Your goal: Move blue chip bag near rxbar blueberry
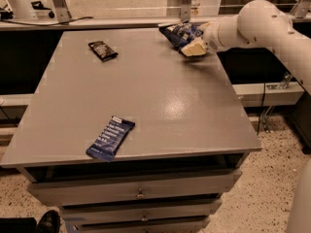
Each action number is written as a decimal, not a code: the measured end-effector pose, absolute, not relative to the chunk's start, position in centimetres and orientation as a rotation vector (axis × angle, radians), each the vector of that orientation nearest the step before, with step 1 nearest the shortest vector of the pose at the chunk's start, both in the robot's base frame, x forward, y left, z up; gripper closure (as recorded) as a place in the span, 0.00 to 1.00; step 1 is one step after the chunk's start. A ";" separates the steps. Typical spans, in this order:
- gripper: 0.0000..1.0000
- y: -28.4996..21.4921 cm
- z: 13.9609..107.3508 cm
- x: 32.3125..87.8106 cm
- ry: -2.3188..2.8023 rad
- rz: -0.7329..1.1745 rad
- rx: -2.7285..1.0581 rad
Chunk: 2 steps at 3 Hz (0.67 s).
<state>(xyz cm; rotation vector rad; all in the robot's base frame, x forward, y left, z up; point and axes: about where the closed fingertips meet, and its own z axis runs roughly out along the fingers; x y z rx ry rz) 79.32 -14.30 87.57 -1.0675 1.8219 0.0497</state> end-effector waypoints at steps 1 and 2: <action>0.62 -14.2 88.2 79.0 1.808 0.052 -1.084; 0.85 -13.8 90.0 77.3 1.784 0.070 -1.090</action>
Offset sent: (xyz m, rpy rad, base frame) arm -0.0442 0.0048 0.0531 0.0276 -0.0426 0.0543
